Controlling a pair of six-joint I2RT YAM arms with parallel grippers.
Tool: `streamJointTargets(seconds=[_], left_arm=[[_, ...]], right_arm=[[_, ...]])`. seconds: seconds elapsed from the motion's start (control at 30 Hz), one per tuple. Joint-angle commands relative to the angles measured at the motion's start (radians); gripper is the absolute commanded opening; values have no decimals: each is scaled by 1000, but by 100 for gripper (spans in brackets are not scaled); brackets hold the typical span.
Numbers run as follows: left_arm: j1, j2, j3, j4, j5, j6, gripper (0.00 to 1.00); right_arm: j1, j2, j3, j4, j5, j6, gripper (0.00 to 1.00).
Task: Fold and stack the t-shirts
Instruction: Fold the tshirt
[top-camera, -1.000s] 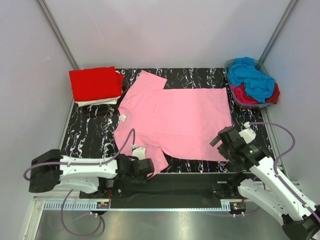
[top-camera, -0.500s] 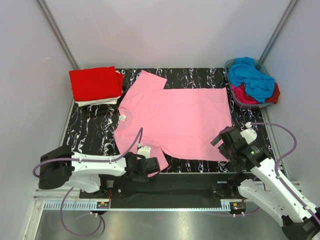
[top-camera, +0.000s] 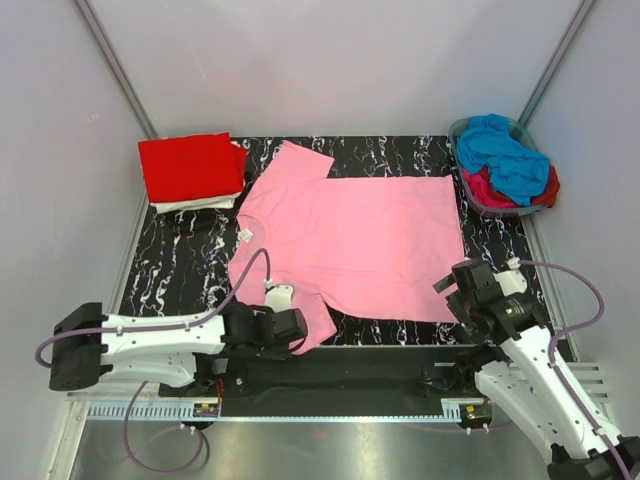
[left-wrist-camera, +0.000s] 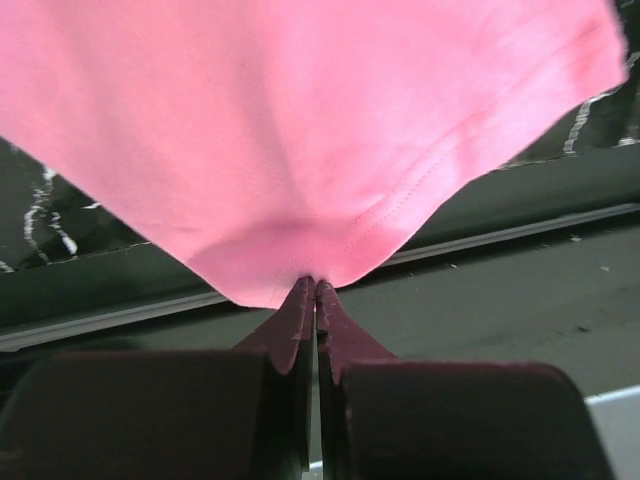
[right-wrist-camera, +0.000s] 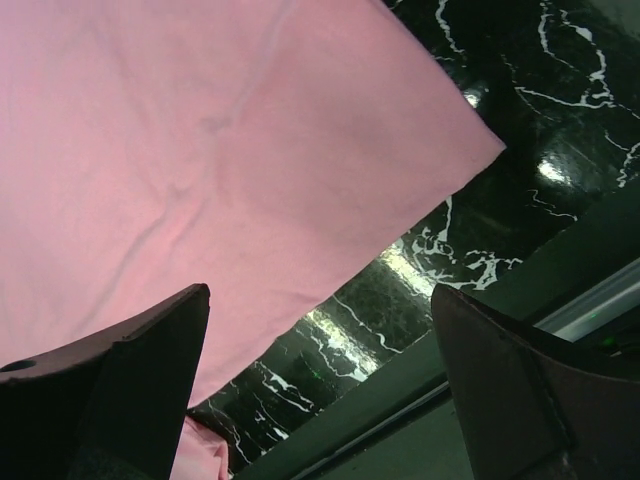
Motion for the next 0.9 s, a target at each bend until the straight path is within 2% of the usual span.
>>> streamJointTargets(seconds=[0.0,0.1,0.13,0.2,0.23,0.37,0.5,0.63,0.77,0.87], left_arm=[[11,-65,73,-60,-86,17,0],[27,-94,91,-72,-99,34,0],[30,-102,91,-72,-100,40,0],[39,-120,85,-58,-97,47,0],[43,-128,82,-54,-96,50,0],[57,-154,61,-31,-85,66,0],[68,-163,45,1,-77,72,0],[68,-177,39,-2,-74,72,0],[68,-202,42,-15,-82,69,0],[73,-228,51,-31,-89,69,0]], right_arm=[[-85,26,-37,15,-36,40,100],[-169,59,-119,114,-154,38,98],[-253,59,-145,142,-188,30,92],[-332,79,-214,214,-278,-8,89],[-399,91,-216,219,-287,-52,89],[-481,145,-196,233,-280,-98,79],[-489,203,-179,256,-244,-118,75],[-489,217,-172,273,-215,-120,66],[-490,231,-172,288,-205,-129,61],[-490,295,-181,382,-256,-175,56]])
